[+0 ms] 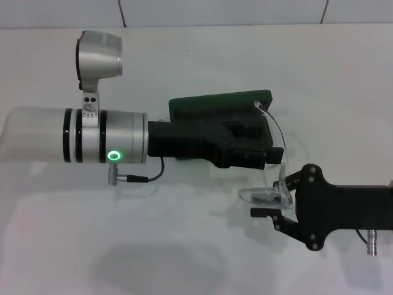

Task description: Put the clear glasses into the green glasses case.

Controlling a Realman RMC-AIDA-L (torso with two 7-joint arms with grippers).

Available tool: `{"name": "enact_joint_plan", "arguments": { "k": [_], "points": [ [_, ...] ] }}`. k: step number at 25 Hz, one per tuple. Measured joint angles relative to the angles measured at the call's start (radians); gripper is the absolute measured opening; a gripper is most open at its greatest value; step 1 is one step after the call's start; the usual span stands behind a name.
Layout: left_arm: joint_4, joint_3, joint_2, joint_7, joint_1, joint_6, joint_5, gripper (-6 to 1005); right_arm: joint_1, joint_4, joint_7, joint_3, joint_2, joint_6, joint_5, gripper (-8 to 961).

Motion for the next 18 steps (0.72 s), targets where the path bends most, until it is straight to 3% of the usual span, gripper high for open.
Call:
{"name": "enact_joint_plan", "arguments": {
  "k": [6, 10, 18],
  "points": [
    [0.002, -0.08, 0.004, 0.081, 0.018, -0.028, -0.001, 857, -0.01, 0.0, 0.002, 0.008, -0.004, -0.062, 0.002, 106],
    [0.014, -0.1, 0.002, 0.167, 0.044, -0.129, 0.003, 857, -0.006, 0.007, 0.01, 0.008, -0.003, -0.146, 0.033, 106],
    [0.025, -0.094, -0.051, 0.451, 0.092, -0.186, -0.001, 857, 0.027, 0.036, 0.15, -0.005, 0.001, -0.252, 0.177, 106]
  ]
}}
